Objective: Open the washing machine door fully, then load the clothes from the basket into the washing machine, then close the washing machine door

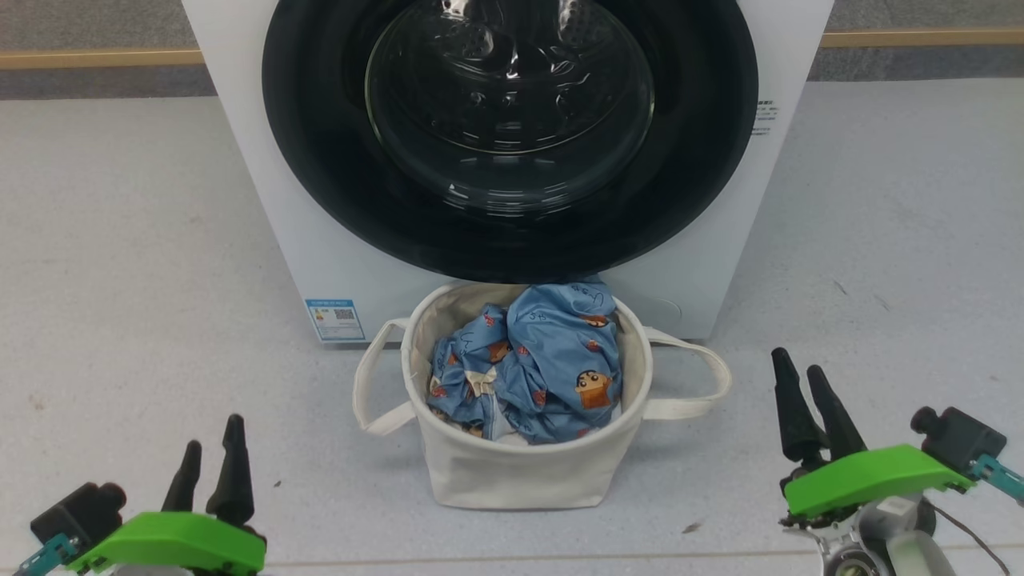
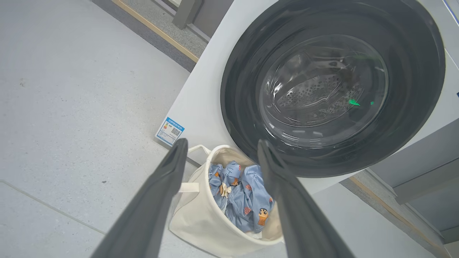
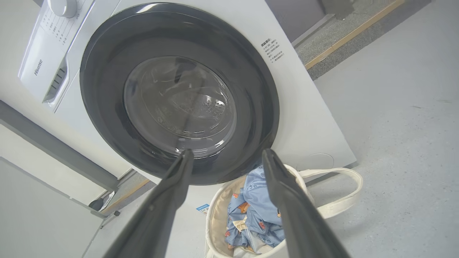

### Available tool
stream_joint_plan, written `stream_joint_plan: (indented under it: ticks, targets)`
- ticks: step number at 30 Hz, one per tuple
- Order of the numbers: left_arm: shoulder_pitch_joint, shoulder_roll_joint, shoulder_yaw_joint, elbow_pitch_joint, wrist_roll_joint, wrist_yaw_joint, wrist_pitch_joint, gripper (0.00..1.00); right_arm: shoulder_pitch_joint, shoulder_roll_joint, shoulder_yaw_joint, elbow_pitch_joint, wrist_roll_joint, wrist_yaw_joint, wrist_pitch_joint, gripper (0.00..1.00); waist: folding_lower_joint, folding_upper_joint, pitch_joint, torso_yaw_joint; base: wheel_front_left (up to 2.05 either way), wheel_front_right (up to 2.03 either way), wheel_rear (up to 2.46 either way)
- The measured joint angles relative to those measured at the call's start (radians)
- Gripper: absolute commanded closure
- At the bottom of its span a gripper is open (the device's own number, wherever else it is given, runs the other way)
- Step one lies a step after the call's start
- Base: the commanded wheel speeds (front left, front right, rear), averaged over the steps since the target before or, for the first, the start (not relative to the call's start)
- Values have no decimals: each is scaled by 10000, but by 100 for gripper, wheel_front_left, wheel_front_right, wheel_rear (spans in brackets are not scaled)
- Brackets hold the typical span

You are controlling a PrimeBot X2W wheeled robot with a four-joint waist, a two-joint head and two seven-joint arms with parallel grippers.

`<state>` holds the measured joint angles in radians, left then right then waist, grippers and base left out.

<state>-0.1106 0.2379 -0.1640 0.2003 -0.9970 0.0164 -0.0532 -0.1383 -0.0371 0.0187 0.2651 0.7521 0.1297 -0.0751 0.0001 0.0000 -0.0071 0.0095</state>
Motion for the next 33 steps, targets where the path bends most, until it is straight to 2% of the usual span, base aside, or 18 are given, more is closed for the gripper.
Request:
stream_joint_plan:
  ticks: [5, 10, 17, 33]
  targets:
    - [-5, 205, -169, -226, 456, 29, -199, 0, -51, -2, 65, -132, -727, 0, -144, 0, 0, 0, 1, 17, 0, 0, 0]
    - [-44, 364, -330, -259, 903, 278, -286, 0, -105, -8, 201, -161, -1367, 0, -290, 0, 0, 0, -2, 24, 0, 0, 0]
    - [-247, 598, -646, -370, 1499, 374, -387, 0, -222, -12, 343, -261, -2084, 0, -466, 0, 0, 0, 15, 17, 0, 0, 0]
    - [-492, 1256, -1277, -715, 3057, 911, -792, 0, -439, -33, 596, -579, -4088, 0, -951, 0, 0, 0, 5, 54, 0, 0, 0]
